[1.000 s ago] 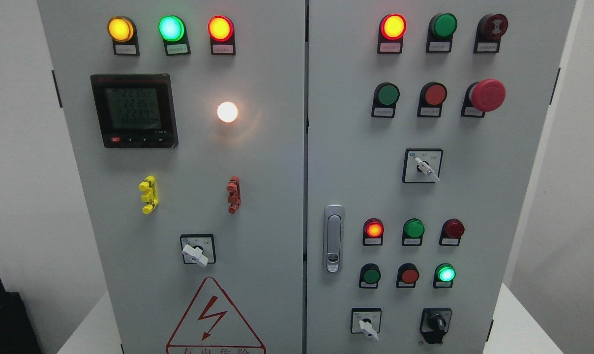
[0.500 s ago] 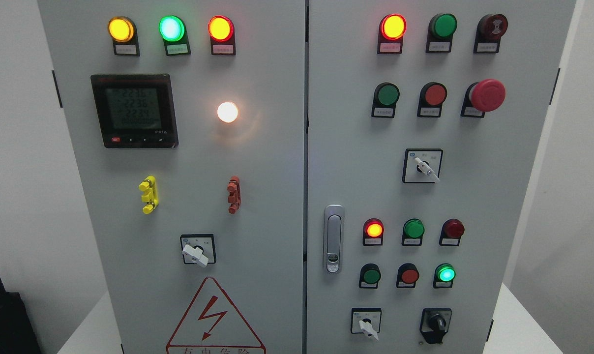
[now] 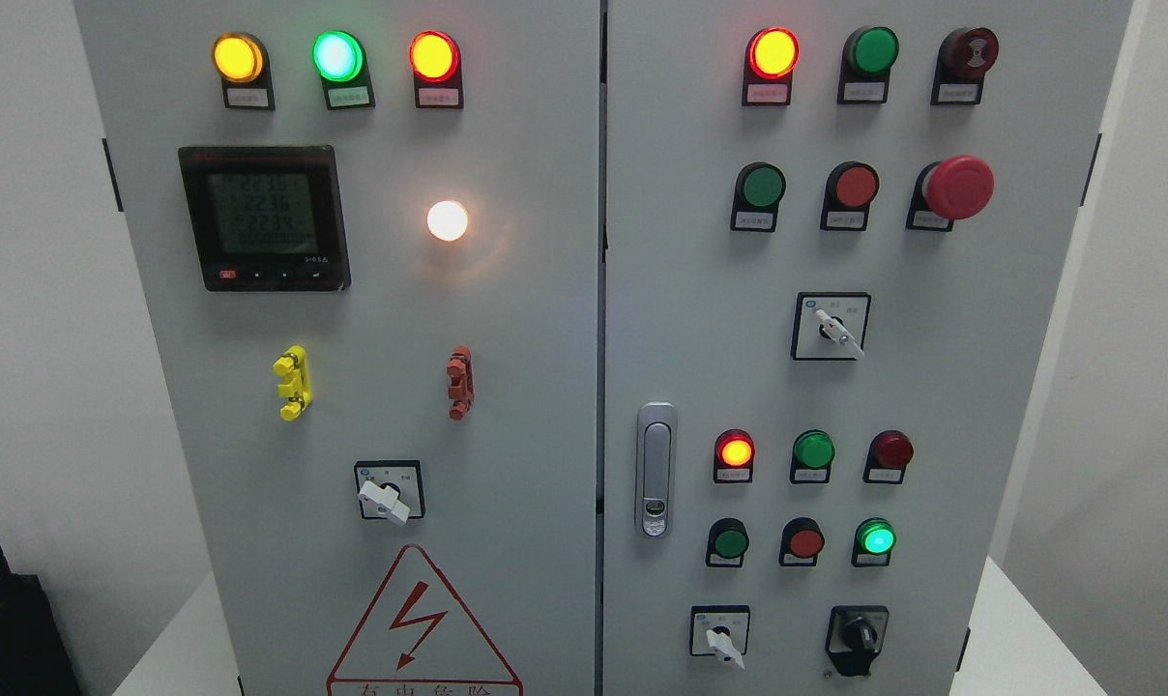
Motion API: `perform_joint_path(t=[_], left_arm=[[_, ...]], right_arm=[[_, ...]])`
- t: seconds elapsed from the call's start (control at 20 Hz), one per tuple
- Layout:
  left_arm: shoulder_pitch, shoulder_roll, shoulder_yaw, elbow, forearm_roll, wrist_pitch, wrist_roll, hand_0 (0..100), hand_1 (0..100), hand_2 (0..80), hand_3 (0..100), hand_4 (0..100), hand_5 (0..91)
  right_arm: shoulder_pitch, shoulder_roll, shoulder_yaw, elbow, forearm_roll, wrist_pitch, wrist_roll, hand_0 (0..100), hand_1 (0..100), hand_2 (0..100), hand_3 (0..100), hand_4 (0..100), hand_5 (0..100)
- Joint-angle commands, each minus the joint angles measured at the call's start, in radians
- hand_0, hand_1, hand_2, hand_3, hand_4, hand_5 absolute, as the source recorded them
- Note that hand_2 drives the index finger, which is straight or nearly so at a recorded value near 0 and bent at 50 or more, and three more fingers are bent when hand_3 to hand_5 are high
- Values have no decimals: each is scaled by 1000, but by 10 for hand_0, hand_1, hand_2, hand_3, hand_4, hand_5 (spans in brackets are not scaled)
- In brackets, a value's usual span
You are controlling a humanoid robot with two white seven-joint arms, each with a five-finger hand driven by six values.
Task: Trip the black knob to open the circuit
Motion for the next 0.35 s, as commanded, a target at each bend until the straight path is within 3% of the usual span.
perform_joint_path(t=[0.0,0.3], left_arm=[[0,0,1,-16,0,0,0,120,389,0,0,0,0],[0,0,1,-16,0,0,0,120,389,0,0,0,0]], right_arm=[[-1,-17,1,-2,-17,1,0,0,0,0,5,0,0],[-1,-17,1,-2,-17,1,0,0,0,0,1,0,0]])
